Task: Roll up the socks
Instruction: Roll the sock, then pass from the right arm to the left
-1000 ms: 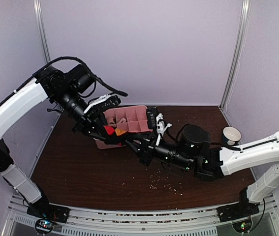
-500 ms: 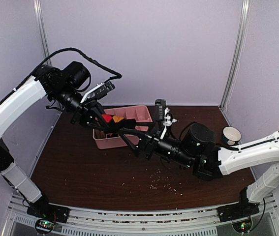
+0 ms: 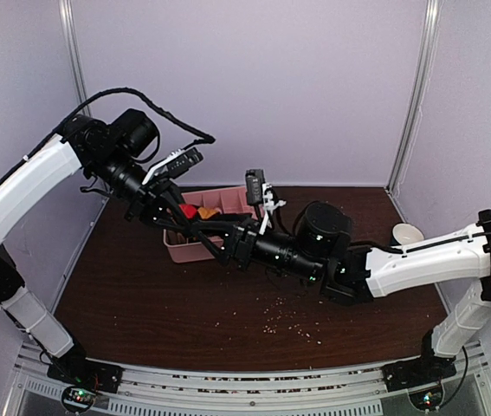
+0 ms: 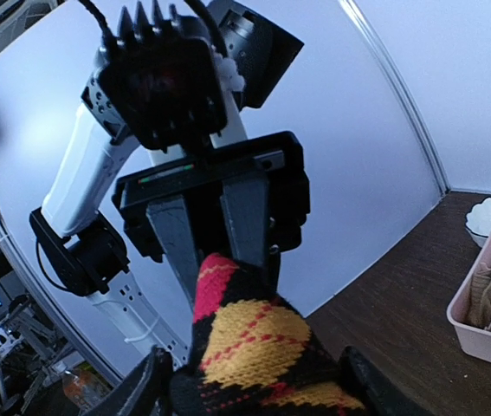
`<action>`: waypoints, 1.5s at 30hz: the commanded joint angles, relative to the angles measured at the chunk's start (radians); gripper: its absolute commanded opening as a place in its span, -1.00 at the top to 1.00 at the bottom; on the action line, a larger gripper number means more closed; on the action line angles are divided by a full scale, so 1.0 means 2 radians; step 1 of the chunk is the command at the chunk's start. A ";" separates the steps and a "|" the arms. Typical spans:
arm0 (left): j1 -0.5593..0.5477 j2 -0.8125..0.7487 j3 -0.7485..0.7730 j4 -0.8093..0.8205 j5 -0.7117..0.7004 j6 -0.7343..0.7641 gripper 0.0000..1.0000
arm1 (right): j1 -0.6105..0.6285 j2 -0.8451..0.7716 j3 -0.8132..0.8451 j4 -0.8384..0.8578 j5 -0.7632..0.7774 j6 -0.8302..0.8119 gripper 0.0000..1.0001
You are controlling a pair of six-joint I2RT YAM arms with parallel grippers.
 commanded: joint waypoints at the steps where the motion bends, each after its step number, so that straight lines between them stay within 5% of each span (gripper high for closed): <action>1: 0.003 -0.011 0.016 -0.016 0.008 0.031 1.00 | -0.021 0.002 -0.028 0.065 -0.033 0.055 0.29; 4: 0.003 -0.006 0.027 -0.046 0.022 0.056 1.00 | -0.031 -0.001 -0.048 0.121 -0.045 0.073 0.87; 5: 0.002 -0.004 0.027 -0.056 0.027 0.062 0.79 | -0.032 -0.002 -0.048 0.124 -0.047 0.071 0.99; 7: 0.003 0.000 0.026 -0.063 0.033 0.061 0.32 | -0.032 -0.001 -0.044 0.120 -0.054 0.066 1.00; 9: 0.003 0.004 0.029 -0.067 0.047 0.054 0.13 | -0.032 0.003 -0.046 0.132 -0.059 0.070 1.00; 15: 0.026 0.010 0.040 -0.035 0.116 -0.023 -0.03 | -0.032 0.013 -0.067 0.203 -0.057 0.078 1.00; 21: 0.040 0.002 0.021 -0.008 0.146 -0.060 -0.02 | -0.031 0.018 -0.057 0.190 -0.044 0.069 1.00; 26: 0.039 -0.007 0.000 0.039 0.100 -0.111 0.00 | -0.026 0.023 -0.043 0.169 -0.027 0.060 1.00; 37: 0.040 -0.017 -0.022 0.036 0.120 -0.094 0.00 | -0.013 0.026 -0.026 0.116 0.034 0.033 1.00; 40: 0.040 -0.015 -0.027 0.059 0.086 -0.117 0.20 | -0.009 0.034 -0.015 0.111 0.034 0.030 1.00; 45: 0.041 -0.003 -0.024 0.076 0.032 -0.137 1.00 | -0.008 0.046 -0.004 0.101 0.032 0.028 1.00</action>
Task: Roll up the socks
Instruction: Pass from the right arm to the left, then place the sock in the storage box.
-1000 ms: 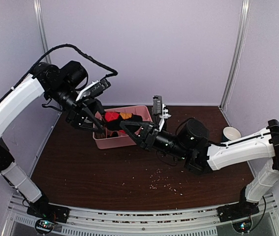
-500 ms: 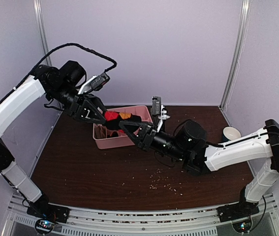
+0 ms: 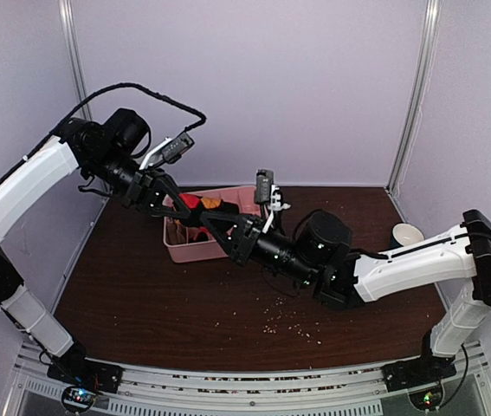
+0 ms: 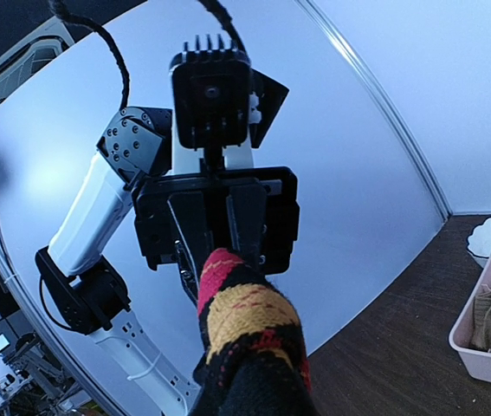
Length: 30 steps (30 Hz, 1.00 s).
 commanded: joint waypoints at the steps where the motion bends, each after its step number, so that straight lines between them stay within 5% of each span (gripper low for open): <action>1: 0.001 0.003 0.000 0.038 -0.059 -0.021 1.00 | 0.001 0.011 0.014 -0.016 0.013 -0.010 0.82; 9: 0.018 0.060 0.038 0.057 -0.290 -0.102 1.00 | -0.012 -0.070 -0.074 -0.117 0.122 -0.062 0.12; 14: 0.017 0.150 0.105 0.049 -0.410 -0.162 1.00 | -0.018 -0.125 -0.104 -0.232 0.204 -0.080 0.10; 20: 0.013 0.257 0.193 0.047 -0.474 -0.200 1.00 | -0.020 -0.161 -0.149 -0.247 0.225 -0.067 0.14; 30: 0.004 0.357 0.252 0.050 -0.497 -0.206 1.00 | -0.022 -0.178 -0.177 -0.250 0.225 -0.043 0.20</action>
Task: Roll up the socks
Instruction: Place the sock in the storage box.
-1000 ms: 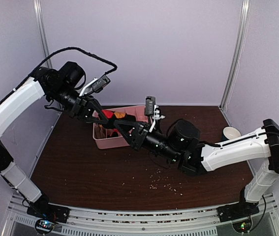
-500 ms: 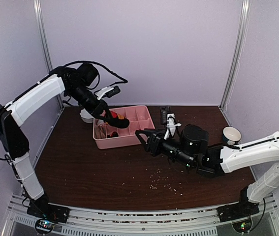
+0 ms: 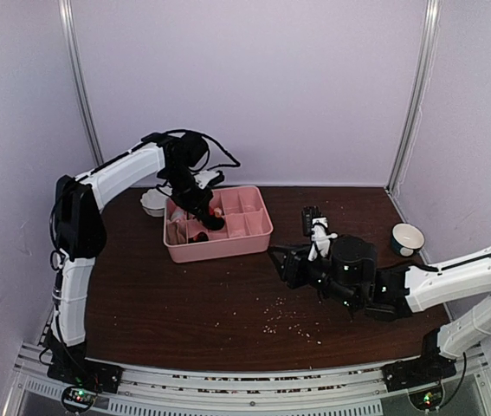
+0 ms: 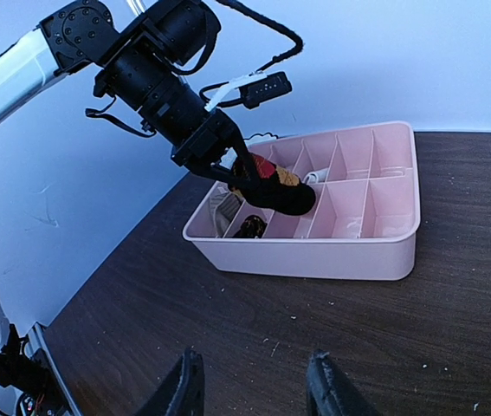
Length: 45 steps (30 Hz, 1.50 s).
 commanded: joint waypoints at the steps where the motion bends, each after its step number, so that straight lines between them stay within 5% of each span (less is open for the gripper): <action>1: -0.005 0.030 0.031 0.009 -0.018 -0.011 1.00 | -0.003 -0.017 -0.008 -0.008 0.014 0.014 0.20; 15: -0.037 0.092 0.058 0.015 0.000 -0.012 1.00 | -0.007 -0.032 -0.031 -0.011 0.006 0.040 0.23; 20: -0.038 0.096 0.054 0.024 -0.023 -0.004 0.86 | -0.008 -0.033 -0.030 -0.010 -0.001 0.044 0.22; 26: -0.038 0.095 0.077 -0.005 -0.075 0.029 0.35 | -0.008 -0.036 -0.026 -0.022 -0.006 0.052 0.07; 27: -0.039 0.088 0.080 -0.010 -0.087 0.037 0.26 | -0.008 -0.036 -0.025 -0.025 -0.004 0.051 -0.08; 29: -0.039 0.067 0.071 -0.012 -0.112 0.051 0.10 | -0.008 -0.037 -0.020 -0.040 0.005 0.055 -0.97; 31: -0.038 0.041 0.054 -0.008 -0.137 0.062 -0.07 | -0.010 -0.037 -0.010 -0.066 0.014 0.054 -0.99; 34: -0.039 -0.001 0.026 -0.001 -0.179 0.079 -0.92 | -0.014 -0.044 0.004 -0.105 0.035 0.047 -0.99; 38: -0.029 -0.074 -0.036 0.025 -0.219 0.097 -0.96 | -0.029 -0.069 0.013 -0.157 0.066 0.039 -0.99; 45: 0.069 -0.242 -0.197 0.105 -0.171 0.107 -0.96 | -0.086 -0.150 0.014 -0.289 0.116 0.010 -0.99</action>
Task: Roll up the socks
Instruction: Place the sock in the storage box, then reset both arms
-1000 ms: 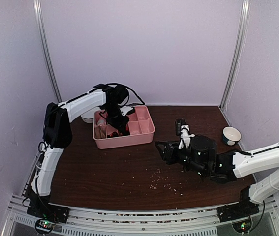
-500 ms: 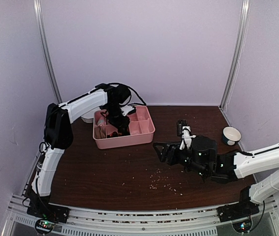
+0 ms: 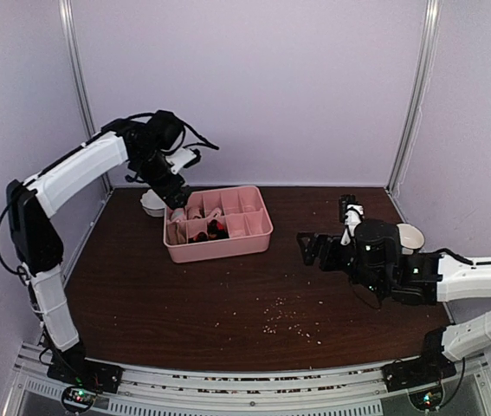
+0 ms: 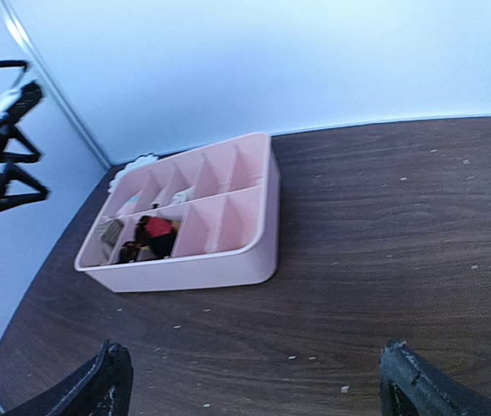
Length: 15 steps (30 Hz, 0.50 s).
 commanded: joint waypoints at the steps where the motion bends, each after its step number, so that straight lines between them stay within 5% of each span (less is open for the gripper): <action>1: 0.093 -0.099 -0.109 0.092 0.032 0.014 -0.96 | -0.036 -0.062 0.008 -0.117 0.076 -0.033 -0.99; 6: 0.210 -0.227 -0.375 0.362 0.102 0.010 -0.96 | -0.115 -0.120 -0.026 -0.190 0.175 -0.025 -0.99; 9: 0.240 -0.270 -0.531 0.533 0.109 0.016 -0.96 | -0.146 -0.165 -0.082 -0.144 0.219 -0.064 -0.99; 15: 0.248 -0.241 -0.633 0.693 0.094 0.017 -0.96 | -0.183 -0.253 -0.197 0.022 0.277 -0.175 -0.99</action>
